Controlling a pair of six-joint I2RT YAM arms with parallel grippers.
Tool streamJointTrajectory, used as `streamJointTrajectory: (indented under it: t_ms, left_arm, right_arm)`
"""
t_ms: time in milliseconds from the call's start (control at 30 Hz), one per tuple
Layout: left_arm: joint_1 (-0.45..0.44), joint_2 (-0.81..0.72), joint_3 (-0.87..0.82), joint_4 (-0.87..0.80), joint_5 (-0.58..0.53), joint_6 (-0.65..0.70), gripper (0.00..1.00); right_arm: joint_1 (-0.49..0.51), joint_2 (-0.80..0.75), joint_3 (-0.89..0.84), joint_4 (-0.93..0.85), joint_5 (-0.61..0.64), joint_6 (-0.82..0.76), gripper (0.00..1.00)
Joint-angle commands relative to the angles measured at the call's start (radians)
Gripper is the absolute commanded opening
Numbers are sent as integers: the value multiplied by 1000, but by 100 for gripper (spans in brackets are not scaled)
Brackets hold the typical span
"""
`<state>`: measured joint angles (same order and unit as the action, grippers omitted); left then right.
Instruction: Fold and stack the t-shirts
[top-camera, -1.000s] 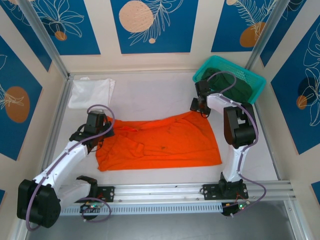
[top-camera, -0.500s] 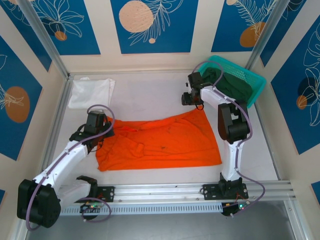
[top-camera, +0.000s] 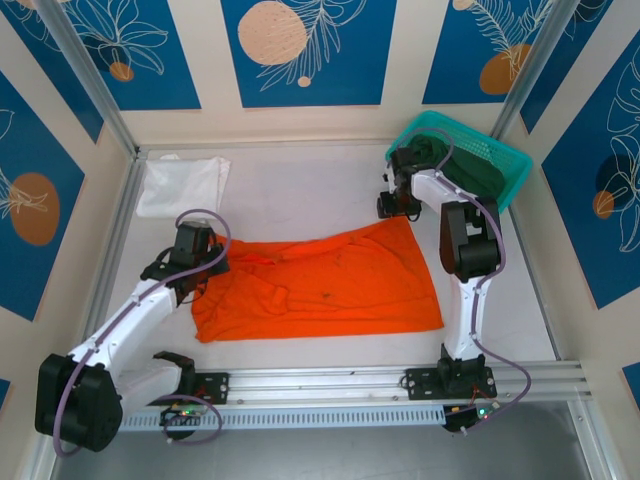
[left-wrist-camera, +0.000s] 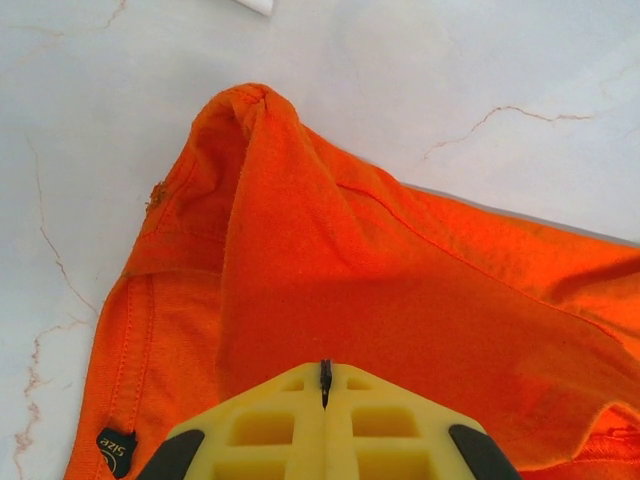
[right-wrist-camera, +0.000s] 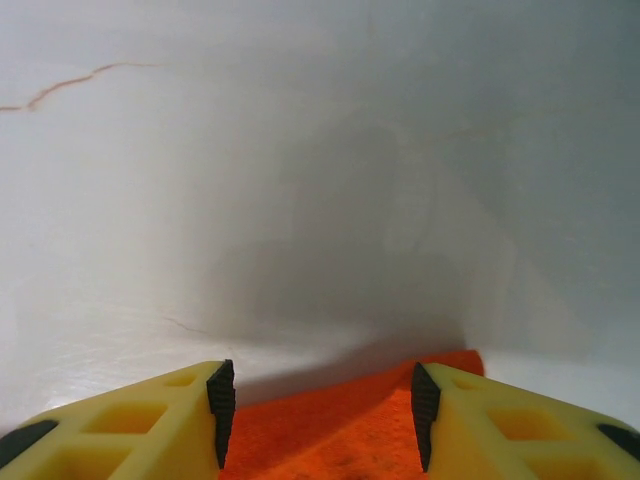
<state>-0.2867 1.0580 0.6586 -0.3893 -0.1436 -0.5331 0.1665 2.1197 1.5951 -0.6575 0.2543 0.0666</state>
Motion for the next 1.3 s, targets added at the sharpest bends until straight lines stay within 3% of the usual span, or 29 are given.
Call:
streamJointTrajectory:
  t_ms: [0, 200, 500, 900, 1267]
  left_arm:
    - [-8, 8, 9, -16, -7, 3, 2]
    - [-8, 17, 16, -14, -5, 7, 3]
    - [-8, 24, 18, -15, -2, 7, 3]
    - [-8, 52, 64, -10, -8, 21, 3]
    - [-4, 265, 291, 35, -6, 130, 0]
  right_arm:
    - [-13, 29, 14, -34, -12, 2, 53]
    - [-11, 31, 16, -34, 3, 20, 54]
    - [-16, 76, 66, -71, 44, 42, 44]
    - [6, 7, 54, -80, 28, 63, 12]
    - [35, -100, -12, -123, 104, 135, 10]
